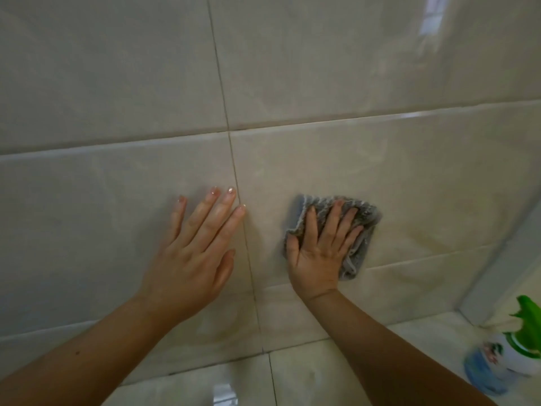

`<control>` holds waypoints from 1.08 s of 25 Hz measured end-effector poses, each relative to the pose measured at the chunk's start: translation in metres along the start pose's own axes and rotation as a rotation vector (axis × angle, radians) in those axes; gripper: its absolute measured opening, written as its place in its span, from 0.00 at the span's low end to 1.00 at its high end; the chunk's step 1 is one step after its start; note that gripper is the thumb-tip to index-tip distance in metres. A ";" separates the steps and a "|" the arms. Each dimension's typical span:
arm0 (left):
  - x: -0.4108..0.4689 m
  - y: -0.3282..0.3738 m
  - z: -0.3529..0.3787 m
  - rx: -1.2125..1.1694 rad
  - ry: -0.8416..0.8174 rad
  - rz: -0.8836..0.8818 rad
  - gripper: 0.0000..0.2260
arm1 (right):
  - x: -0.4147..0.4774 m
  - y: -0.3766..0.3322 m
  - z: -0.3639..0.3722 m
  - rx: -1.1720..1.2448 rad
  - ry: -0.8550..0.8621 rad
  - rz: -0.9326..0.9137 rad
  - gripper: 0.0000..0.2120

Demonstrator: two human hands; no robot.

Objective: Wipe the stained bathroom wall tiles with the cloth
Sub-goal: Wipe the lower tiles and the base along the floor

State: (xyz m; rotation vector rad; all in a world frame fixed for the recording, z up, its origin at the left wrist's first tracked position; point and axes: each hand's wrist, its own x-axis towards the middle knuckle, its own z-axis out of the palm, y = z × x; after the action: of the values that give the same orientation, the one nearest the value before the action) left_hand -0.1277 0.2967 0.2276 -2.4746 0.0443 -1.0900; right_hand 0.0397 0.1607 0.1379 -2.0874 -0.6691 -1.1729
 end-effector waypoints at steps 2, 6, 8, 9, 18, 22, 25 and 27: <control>-0.007 -0.005 -0.001 0.009 -0.024 -0.013 0.30 | -0.017 -0.012 0.007 -0.045 -0.042 -0.174 0.28; -0.020 -0.007 -0.001 0.018 -0.053 -0.041 0.29 | -0.056 -0.022 0.022 -0.106 -0.108 -0.583 0.26; -0.026 -0.005 -0.001 0.017 -0.075 -0.044 0.30 | -0.065 -0.003 0.024 -0.116 -0.129 -0.741 0.27; -0.029 -0.004 -0.001 0.015 -0.089 -0.043 0.30 | -0.065 0.012 0.023 -0.144 -0.157 -0.793 0.28; -0.029 0.004 0.007 -0.008 -0.097 -0.072 0.31 | -0.005 0.050 -0.008 -0.066 0.035 -0.023 0.26; -0.030 0.007 0.007 0.001 -0.100 -0.066 0.31 | 0.000 -0.007 0.002 0.010 0.006 -0.158 0.29; -0.033 0.008 0.007 0.010 -0.116 -0.064 0.31 | -0.042 -0.001 0.011 -0.086 -0.139 -0.574 0.32; -0.036 0.008 0.006 0.009 -0.125 -0.062 0.32 | -0.054 0.026 0.014 -0.158 -0.177 -0.759 0.35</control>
State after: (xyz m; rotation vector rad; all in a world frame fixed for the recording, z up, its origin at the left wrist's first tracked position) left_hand -0.1471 0.2987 0.1962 -2.5457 -0.0756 -0.9558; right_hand 0.0395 0.1476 0.0779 -2.1400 -1.5913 -1.4682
